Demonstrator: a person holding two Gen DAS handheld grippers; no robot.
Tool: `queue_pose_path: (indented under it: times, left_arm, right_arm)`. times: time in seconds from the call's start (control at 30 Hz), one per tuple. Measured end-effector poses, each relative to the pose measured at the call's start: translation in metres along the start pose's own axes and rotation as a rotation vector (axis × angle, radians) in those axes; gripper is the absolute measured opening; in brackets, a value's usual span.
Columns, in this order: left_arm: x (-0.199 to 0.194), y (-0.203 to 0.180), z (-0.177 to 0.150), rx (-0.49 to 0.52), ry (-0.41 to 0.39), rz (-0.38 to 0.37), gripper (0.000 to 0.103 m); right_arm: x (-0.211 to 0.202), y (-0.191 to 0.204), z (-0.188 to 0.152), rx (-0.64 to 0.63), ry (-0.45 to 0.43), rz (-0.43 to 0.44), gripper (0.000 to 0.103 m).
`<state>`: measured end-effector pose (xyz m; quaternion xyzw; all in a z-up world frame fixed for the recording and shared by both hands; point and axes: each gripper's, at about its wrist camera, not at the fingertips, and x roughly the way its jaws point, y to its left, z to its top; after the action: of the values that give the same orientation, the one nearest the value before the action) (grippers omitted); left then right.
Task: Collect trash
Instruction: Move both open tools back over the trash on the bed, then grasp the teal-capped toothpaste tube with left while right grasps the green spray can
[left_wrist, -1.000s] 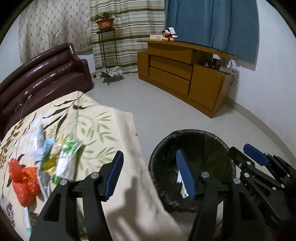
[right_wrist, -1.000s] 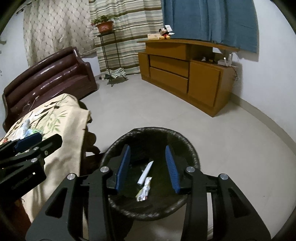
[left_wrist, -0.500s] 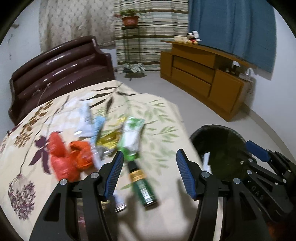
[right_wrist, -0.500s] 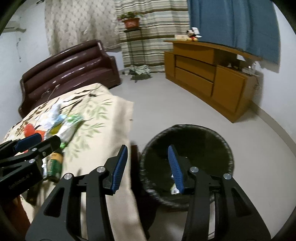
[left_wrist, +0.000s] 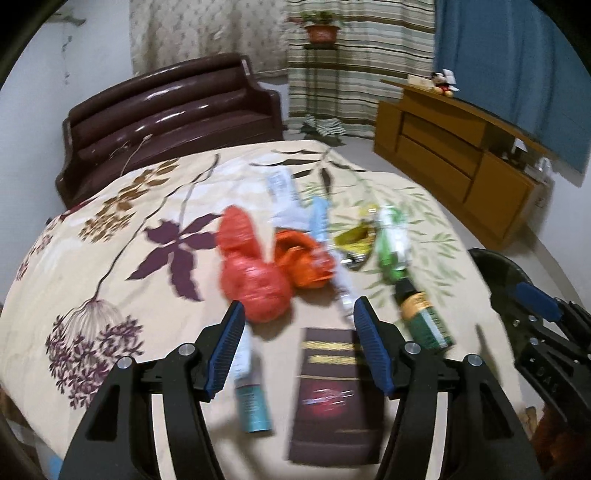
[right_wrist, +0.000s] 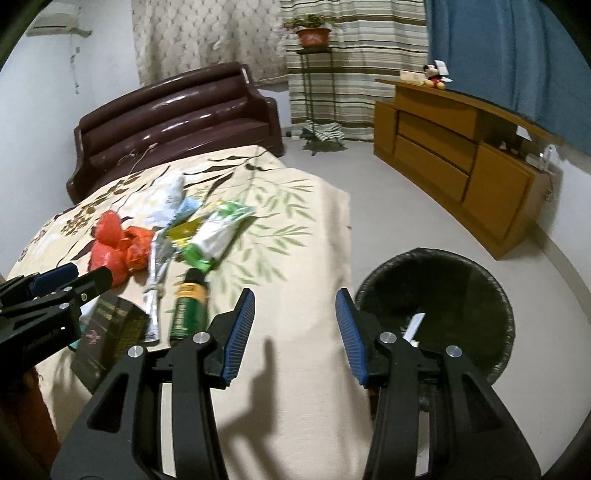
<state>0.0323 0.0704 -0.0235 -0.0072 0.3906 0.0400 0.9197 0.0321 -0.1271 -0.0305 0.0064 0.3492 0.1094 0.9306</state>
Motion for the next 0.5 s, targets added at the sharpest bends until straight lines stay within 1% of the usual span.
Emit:
queue_pose_path:
  times: [0.27, 0.5]
  left_arm:
    - [0.006, 0.032, -0.011, -0.05, 0.034, 0.03, 0.061]
    - [0.012, 0.048, -0.021, -0.081, 0.068, 0.031, 0.061]
  right_arm:
    - [0.007, 0.031, 0.004, -0.044, 0.012, 0.039, 0.044]
    - [0.023, 0.053, 0.002, -0.083, 0.056, 0.056, 0.044]
